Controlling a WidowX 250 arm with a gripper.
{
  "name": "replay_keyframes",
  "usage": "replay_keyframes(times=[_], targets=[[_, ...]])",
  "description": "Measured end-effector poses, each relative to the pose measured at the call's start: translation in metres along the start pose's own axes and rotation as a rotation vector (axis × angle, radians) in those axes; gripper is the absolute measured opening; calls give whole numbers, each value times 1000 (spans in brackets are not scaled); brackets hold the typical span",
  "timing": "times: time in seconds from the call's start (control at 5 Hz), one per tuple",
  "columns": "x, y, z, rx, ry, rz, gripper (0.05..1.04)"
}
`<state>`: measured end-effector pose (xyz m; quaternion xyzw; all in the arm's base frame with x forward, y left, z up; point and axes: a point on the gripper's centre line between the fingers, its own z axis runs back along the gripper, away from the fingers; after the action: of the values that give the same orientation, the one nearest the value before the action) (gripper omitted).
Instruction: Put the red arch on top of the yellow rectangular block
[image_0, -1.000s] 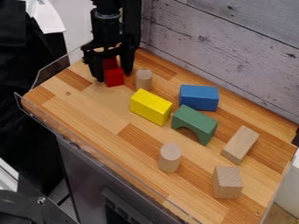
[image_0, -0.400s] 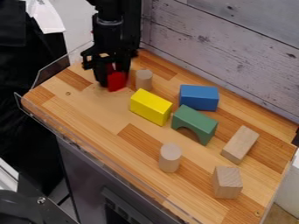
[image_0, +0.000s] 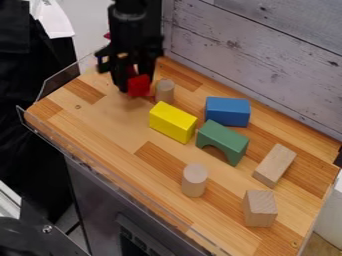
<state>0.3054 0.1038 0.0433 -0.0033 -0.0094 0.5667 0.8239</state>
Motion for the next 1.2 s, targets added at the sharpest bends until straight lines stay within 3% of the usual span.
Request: replay_keyframes(times=[0.2,0.4,0.6,1.0,1.2], targets=[[-20,-10,38,-1,-97,-25,562],[-50,-3,48,21,-131,-51,562],[-71,-1,43,-62,-113,-55,562],[-90,3,23,-88,-33,16,562],[-89,-9,15,-158,8,76,562]])
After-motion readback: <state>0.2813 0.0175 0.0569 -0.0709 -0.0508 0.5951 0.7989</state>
